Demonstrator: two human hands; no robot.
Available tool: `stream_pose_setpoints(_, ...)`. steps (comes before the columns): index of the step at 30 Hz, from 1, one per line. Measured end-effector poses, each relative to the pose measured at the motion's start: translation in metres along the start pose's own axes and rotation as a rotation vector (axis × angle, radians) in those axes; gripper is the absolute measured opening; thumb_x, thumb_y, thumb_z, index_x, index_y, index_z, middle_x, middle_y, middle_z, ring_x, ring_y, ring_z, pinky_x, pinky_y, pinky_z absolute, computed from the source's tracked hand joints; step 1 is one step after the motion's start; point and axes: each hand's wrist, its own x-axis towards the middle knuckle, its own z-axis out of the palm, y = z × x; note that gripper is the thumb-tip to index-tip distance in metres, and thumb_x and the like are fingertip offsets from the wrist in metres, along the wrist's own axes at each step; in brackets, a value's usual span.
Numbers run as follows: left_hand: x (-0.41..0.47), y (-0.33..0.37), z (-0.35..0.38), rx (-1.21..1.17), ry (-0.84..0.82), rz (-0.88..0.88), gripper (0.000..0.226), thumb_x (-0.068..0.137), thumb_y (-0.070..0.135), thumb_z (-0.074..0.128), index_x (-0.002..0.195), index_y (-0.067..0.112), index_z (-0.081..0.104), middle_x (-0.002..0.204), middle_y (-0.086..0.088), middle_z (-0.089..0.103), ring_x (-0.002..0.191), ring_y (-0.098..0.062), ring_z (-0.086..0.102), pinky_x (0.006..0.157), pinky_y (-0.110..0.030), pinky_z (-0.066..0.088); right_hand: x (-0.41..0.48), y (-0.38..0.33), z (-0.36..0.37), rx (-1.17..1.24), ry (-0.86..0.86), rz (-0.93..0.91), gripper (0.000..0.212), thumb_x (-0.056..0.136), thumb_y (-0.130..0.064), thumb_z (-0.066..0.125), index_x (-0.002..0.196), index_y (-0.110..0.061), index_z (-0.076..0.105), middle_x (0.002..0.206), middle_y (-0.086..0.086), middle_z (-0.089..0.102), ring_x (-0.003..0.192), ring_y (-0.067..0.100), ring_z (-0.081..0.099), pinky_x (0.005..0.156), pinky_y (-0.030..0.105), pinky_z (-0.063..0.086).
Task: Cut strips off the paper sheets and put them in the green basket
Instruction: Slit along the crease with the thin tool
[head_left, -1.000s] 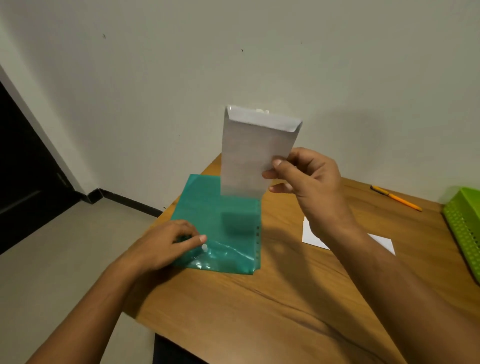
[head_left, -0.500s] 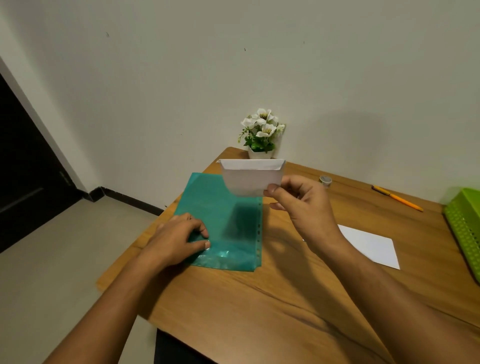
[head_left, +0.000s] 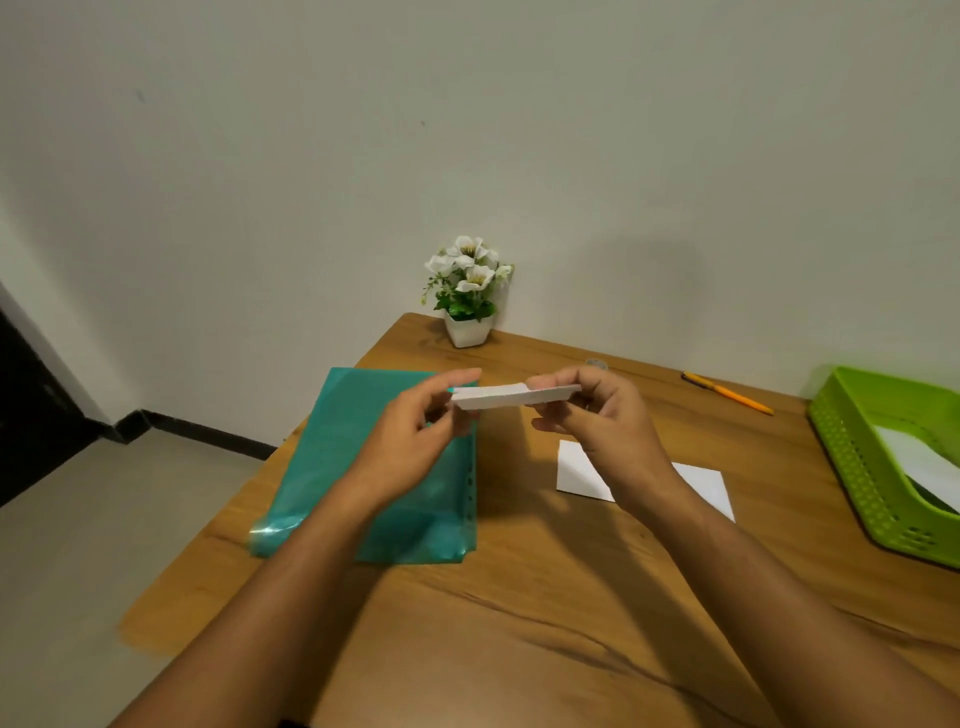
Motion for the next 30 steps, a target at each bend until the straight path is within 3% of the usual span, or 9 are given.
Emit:
stream_pose_setpoints(3, 0.018, 0.004, 0.032, -0.054, 0.024, 0.028, 0.026, 0.104, 0.023, 0.059, 0.123, 0.034, 0.073, 0.113, 0.012, 0.074, 0.106, -0.01, 0.068, 0.092, -0.038, 0.059, -0.006, 0.001, -0.02, 0.089, 0.124, 0.055, 0.02, 0.094, 0.003, 0.067, 0.109, -0.009, 0.073, 0.118, 0.007, 0.073, 0.105, 0.027, 0.074, 0.085, 0.04, 0.064)
stream_pose_setpoints(5, 0.026, 0.002, 0.052, -0.037, 0.047, 0.021, 0.031, 0.104, 0.02, 0.058, 0.128, 0.035, 0.07, 0.122, 0.012, 0.071, 0.11, -0.008, 0.066, 0.091, -0.034, 0.059, -0.012, 0.006, -0.035, 0.205, 0.201, 0.145, 0.024, 0.098, -0.003, 0.066, 0.121, -0.01, 0.067, 0.125, 0.009, 0.071, 0.103, 0.026, 0.076, 0.084, 0.038, 0.064)
stream_pose_setpoints(8, 0.033, -0.001, 0.08, 0.048, 0.037, 0.007, 0.038, 0.105, 0.02, 0.054, 0.139, 0.036, 0.061, 0.123, 0.01, 0.067, 0.1, -0.009, 0.065, 0.081, -0.029, 0.061, -0.024, 0.016, -0.054, 0.492, 0.233, 0.322, 0.026, 0.103, -0.016, 0.061, 0.128, -0.009, 0.062, 0.12, 0.015, 0.075, 0.102, 0.033, 0.076, 0.09, 0.047, 0.063)
stream_pose_setpoints(12, 0.039, -0.006, 0.108, 0.216, 0.038, -0.021, 0.042, 0.106, 0.023, 0.052, 0.147, 0.03, 0.054, 0.137, 0.006, 0.062, 0.109, -0.009, 0.061, 0.093, -0.041, 0.059, -0.037, 0.029, -0.071, 0.702, 0.278, 0.43, 0.028, 0.106, -0.029, 0.056, 0.124, -0.009, 0.062, 0.112, 0.021, 0.076, 0.097, 0.037, 0.077, 0.07, 0.042, 0.066)
stream_pose_setpoints(17, 0.045, -0.016, 0.128, 0.355, 0.018, 0.012, 0.045, 0.106, 0.022, 0.052, 0.151, 0.026, 0.049, 0.15, 0.001, 0.055, 0.136, -0.018, 0.05, 0.109, -0.044, 0.049, -0.044, 0.042, -0.084, 0.597, 0.349, 0.443, 0.039, 0.094, -0.012, 0.073, 0.131, -0.01, 0.059, 0.112, 0.018, 0.077, 0.091, 0.028, 0.076, 0.068, 0.034, 0.065)
stream_pose_setpoints(22, 0.045, -0.02, 0.131, 0.557, 0.02, 0.037, 0.065, 0.099, 0.033, 0.062, 0.158, 0.032, 0.035, 0.139, 0.0, 0.046, 0.129, -0.016, 0.041, 0.103, -0.036, 0.046, -0.036, 0.054, -0.082, 0.517, 0.438, 0.537, 0.051, 0.089, 0.001, 0.076, 0.131, -0.014, 0.053, 0.102, 0.016, 0.076, 0.075, 0.021, 0.076, 0.055, 0.027, 0.06)
stream_pose_setpoints(25, 0.032, -0.012, 0.134, 0.625, -0.049, 0.191, 0.074, 0.092, 0.042, 0.069, 0.155, 0.038, 0.032, 0.138, 0.007, 0.038, 0.127, -0.011, 0.036, 0.097, -0.029, 0.043, -0.027, 0.059, -0.078, 0.465, 0.446, 0.563, 0.05, 0.089, 0.002, 0.075, 0.131, -0.012, 0.051, 0.101, 0.015, 0.073, 0.06, 0.015, 0.068, 0.045, 0.023, 0.052)
stream_pose_setpoints(27, 0.022, -0.005, 0.14, 0.625, -0.13, 0.289, 0.066, 0.092, 0.045, 0.067, 0.15, 0.042, 0.036, 0.143, 0.012, 0.04, 0.129, -0.007, 0.037, 0.095, -0.025, 0.041, -0.022, 0.061, -0.077, 0.407, 0.421, 0.579, 0.05, 0.089, 0.0, 0.076, 0.132, -0.012, 0.052, 0.1, 0.013, 0.072, 0.056, 0.012, 0.063, 0.044, 0.023, 0.046)
stream_pose_setpoints(30, 0.019, -0.005, 0.15, 0.59, -0.12, 0.313, 0.047, 0.096, 0.043, 0.064, 0.141, 0.038, 0.049, 0.138, 0.014, 0.055, 0.123, -0.004, 0.049, 0.092, -0.021, 0.045, -0.015, 0.063, -0.076, 0.31, 0.372, 0.61, 0.044, 0.091, -0.003, 0.073, 0.129, -0.015, 0.056, 0.096, 0.014, 0.072, 0.052, 0.01, 0.058, 0.045, 0.025, 0.042)
